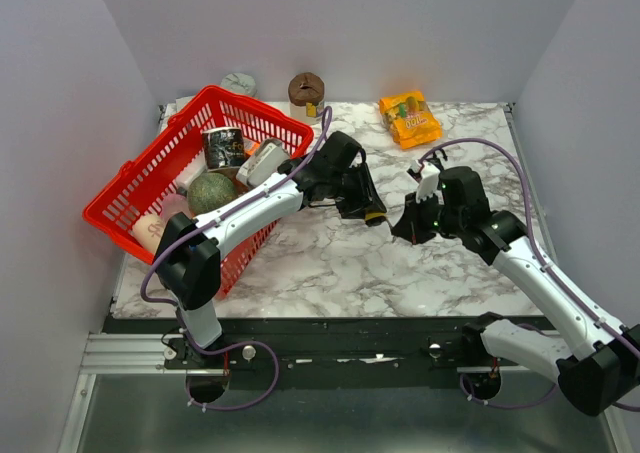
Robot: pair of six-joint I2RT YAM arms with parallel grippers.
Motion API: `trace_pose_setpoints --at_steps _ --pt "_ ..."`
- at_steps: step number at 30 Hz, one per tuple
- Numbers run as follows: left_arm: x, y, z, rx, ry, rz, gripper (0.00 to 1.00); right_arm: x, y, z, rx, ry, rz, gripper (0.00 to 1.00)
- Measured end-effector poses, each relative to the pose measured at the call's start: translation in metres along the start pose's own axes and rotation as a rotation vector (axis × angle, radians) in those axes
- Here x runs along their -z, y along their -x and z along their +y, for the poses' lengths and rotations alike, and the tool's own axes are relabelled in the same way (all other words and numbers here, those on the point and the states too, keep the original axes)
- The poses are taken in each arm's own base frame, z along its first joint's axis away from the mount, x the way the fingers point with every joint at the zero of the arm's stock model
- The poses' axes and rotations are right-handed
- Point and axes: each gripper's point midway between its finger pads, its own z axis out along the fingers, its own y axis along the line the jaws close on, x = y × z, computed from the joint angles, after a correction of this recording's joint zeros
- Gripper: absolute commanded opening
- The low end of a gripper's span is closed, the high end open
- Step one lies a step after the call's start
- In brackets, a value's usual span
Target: Unlock with the key
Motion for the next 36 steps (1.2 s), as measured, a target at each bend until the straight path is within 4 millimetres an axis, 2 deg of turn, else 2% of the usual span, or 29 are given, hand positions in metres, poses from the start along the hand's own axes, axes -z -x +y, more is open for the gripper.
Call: trace_pose_setpoints --at_steps 14,26,31,36 --pt "0.001 0.000 0.000 0.002 -0.005 0.008 0.00 -0.006 -0.006 -0.008 0.051 -0.017 0.035 0.01" --pt "0.002 -0.002 -0.001 0.002 -0.013 0.022 0.00 -0.004 -0.016 -0.002 0.093 0.025 0.074 0.01" --pt "0.002 -0.003 -0.002 0.001 -0.018 0.029 0.00 -0.003 -0.015 -0.002 0.107 0.025 0.072 0.01" --pt "0.003 -0.005 -0.004 0.000 -0.027 0.037 0.00 -0.001 -0.006 0.000 0.122 0.026 0.051 0.01"
